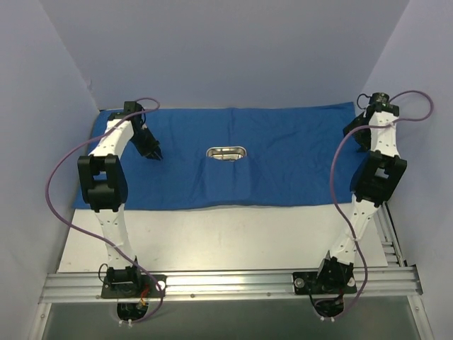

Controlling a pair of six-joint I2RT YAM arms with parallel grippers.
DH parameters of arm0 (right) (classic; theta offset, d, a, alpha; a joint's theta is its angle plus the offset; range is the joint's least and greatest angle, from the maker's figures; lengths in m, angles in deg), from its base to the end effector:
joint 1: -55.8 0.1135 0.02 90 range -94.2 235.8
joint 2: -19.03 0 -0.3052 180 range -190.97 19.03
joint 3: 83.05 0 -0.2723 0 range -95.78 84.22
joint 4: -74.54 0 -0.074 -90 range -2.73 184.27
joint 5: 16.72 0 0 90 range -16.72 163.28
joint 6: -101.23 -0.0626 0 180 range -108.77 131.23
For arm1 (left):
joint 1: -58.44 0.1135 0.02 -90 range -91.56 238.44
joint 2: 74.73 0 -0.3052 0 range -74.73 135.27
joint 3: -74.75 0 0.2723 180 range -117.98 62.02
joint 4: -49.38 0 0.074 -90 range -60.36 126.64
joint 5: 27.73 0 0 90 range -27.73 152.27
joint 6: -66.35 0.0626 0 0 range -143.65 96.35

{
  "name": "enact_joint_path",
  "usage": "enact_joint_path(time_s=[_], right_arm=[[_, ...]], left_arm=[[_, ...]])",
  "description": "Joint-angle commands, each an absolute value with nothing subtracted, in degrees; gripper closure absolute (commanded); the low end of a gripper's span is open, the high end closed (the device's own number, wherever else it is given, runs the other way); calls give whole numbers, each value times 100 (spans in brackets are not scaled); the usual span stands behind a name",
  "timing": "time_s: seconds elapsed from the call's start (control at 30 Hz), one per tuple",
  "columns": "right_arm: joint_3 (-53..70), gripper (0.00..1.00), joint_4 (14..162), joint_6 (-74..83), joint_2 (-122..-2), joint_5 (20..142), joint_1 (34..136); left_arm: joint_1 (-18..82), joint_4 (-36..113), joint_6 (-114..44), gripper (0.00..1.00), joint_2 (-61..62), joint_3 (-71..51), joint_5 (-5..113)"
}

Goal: Open and lay out the surgical kit
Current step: Open the surgical kit at the center of the board.

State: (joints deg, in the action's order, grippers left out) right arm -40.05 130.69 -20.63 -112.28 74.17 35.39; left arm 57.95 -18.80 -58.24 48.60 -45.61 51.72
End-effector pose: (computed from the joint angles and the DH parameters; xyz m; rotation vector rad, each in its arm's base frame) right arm 0.5434 -0.2011 0.2644 1.0749 2.2064 0.1070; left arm 0.5033 -0.0158 0.2261 -0.7959 2.7444 -0.3945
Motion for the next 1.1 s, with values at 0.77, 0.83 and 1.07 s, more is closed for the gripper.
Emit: enact_joint_path(time_s=[0.77, 0.83, 1.07], right_arm=[[-3620, 56, 13438, -2727, -11659, 6291, 4226], [-3567, 56, 13438, -2761, -11668, 6318, 4244], [-3479, 57, 13341, -2867, -11790, 6362, 4279]], left_arm=[[5993, -1785, -5450, 80, 4691, -4776, 5155], [6019, -1785, -5458, 80, 4691, -4784, 5154], [6081, -1776, -5476, 81, 4735, -4793, 5102]])
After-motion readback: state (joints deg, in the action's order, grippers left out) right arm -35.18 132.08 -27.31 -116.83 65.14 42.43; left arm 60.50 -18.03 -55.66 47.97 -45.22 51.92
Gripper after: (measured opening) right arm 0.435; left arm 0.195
